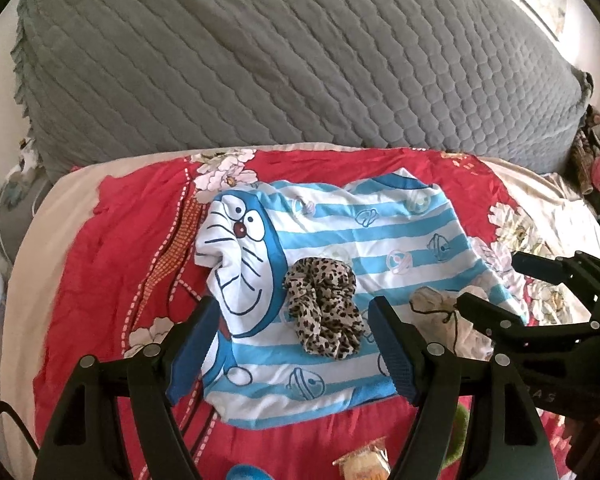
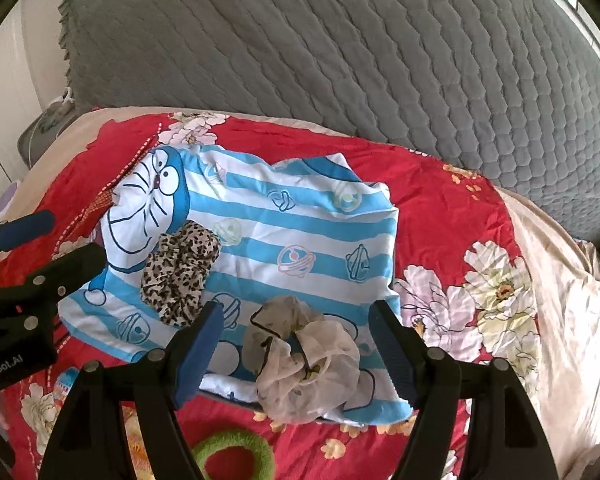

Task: Organize objects

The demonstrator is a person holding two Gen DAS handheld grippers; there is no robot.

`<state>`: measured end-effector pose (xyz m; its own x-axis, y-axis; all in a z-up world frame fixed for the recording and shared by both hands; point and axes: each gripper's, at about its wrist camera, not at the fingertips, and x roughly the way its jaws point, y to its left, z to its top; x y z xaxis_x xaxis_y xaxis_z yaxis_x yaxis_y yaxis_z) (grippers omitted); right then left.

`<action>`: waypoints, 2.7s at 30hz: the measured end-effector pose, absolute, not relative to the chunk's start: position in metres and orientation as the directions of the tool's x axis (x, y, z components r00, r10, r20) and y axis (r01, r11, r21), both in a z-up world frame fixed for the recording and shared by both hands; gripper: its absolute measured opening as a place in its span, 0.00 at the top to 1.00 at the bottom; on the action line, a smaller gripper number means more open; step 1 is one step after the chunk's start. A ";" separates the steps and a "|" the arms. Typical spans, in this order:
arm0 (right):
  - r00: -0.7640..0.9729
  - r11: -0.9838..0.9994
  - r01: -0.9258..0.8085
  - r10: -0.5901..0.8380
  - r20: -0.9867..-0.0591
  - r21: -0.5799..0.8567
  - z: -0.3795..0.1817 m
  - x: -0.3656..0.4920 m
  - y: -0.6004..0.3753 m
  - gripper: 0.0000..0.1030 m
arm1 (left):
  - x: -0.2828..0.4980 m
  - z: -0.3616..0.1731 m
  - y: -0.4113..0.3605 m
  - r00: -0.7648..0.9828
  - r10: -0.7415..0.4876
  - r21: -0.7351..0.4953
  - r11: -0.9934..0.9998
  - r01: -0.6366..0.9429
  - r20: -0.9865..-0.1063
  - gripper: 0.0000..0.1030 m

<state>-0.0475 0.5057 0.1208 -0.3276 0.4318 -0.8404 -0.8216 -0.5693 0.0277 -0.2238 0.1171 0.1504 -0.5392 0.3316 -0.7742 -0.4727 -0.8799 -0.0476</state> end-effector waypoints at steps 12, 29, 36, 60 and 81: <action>-0.347 -0.578 -0.816 0.458 -0.819 0.023 0.151 -0.035 0.485 0.28 | -0.205 0.179 0.103 -0.559 0.339 -0.044 -0.879 -0.475 -0.757 0.24; -0.385 -0.566 -0.820 0.441 -0.811 0.082 0.179 -0.019 0.466 0.27 | -0.169 0.204 0.091 -0.573 0.367 -0.010 -0.848 -0.530 -0.733 0.24; -0.383 -0.552 -0.829 0.442 -0.811 0.091 0.183 -0.012 0.461 0.25 | -0.157 0.205 0.086 -0.575 0.375 0.001 -0.837 -0.547 -0.727 0.24; -0.394 -0.574 -0.812 0.408 -0.824 0.104 0.180 -0.005 0.426 0.16 | -0.128 0.199 0.051 -0.574 0.371 -0.010 -0.845 -0.534 -0.730 0.24; -0.407 -0.529 -0.832 0.374 -0.833 0.169 0.149 0.041 0.386 0.15 | -0.094 0.166 0.035 -0.546 0.365 0.038 -0.806 -0.591 -0.754 0.24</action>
<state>0.0409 0.3862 0.1490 -0.4071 0.3737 -0.8334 -0.8317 -0.5287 0.1692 -0.0936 0.0352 0.1665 -0.5460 0.3645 -0.7543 -0.5906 -0.8061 0.0379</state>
